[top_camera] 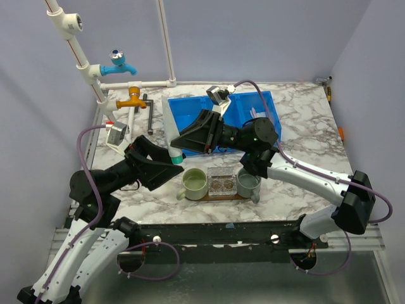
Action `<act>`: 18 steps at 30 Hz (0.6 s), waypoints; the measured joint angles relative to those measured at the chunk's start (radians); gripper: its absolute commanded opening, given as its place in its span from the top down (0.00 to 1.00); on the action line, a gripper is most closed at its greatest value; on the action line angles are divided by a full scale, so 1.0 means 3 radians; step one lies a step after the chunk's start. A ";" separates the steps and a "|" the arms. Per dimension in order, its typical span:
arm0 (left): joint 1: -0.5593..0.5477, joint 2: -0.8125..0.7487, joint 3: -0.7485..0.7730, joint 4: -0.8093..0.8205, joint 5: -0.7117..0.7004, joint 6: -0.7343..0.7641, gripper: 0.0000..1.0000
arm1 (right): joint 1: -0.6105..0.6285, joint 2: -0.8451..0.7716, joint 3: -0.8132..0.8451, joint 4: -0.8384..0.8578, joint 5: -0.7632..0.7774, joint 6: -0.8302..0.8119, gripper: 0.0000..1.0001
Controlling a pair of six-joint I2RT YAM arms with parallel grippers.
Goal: Prepare toiletry sets of a toothbrush and toothpaste on the tray
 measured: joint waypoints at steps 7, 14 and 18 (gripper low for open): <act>0.0000 0.0024 0.0001 0.0041 0.0065 0.0000 0.29 | 0.0024 0.0000 0.0006 -0.0001 -0.0001 -0.0009 0.67; 0.0000 0.0029 0.0003 0.0076 0.0069 0.0001 0.31 | 0.0067 0.0000 0.0006 -0.0015 -0.0001 -0.0032 0.67; 0.0000 0.0036 0.0008 0.0111 0.0070 0.0001 0.40 | 0.0104 0.0000 0.0006 -0.0029 -0.0001 -0.0046 0.67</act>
